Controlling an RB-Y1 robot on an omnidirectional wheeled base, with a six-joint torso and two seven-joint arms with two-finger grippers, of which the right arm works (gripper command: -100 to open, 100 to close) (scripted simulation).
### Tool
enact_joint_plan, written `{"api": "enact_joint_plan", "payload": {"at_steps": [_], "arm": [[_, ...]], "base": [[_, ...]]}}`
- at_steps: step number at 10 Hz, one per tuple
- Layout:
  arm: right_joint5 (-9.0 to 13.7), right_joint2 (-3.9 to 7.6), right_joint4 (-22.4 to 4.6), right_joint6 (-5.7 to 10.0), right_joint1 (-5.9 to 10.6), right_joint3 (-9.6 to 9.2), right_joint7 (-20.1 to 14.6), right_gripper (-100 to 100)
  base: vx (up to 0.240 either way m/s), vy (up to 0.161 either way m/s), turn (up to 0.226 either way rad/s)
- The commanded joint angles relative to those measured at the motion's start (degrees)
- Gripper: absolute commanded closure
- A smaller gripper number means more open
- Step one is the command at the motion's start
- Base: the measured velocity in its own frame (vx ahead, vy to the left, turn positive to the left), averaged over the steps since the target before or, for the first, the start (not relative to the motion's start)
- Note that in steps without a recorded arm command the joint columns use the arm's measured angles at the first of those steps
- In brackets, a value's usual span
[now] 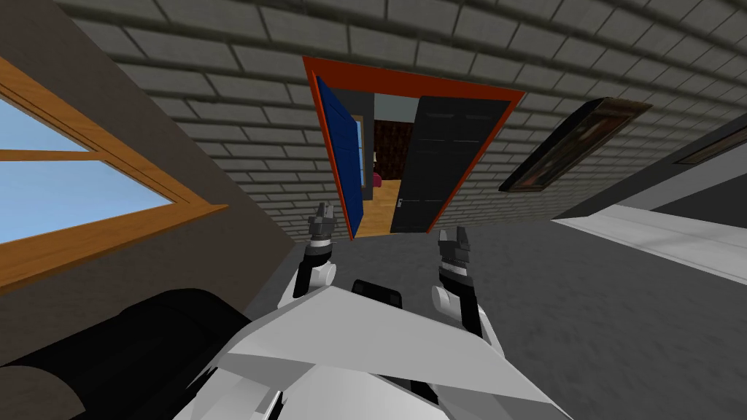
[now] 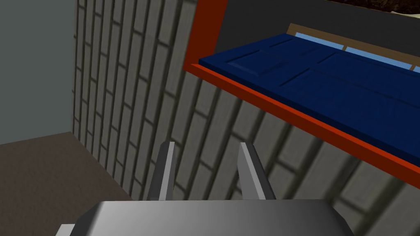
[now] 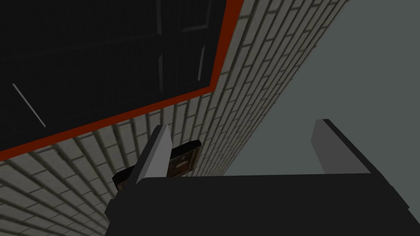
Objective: Push the door open
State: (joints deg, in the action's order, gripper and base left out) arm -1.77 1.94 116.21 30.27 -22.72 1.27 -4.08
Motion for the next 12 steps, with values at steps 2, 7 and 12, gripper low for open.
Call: {"api": "enact_joint_plan", "payload": {"at_steps": [2, 7, 12], "arm": [[-0.6, 0.42, -3.0, 0.86, 1.08, -0.2, -0.2, -100], [-1.8, 1.37, -9.0, 2.09, 3.57, -0.27, -0.7, -100], [-3.1, 2.15, -15.7, 3.44, 6.31, -0.35, -1.4, -100]], "base": [[0.092, -0.018, 0.005], [0.097, -0.032, 0.006], [0.096, -0.027, 0.006]]}}
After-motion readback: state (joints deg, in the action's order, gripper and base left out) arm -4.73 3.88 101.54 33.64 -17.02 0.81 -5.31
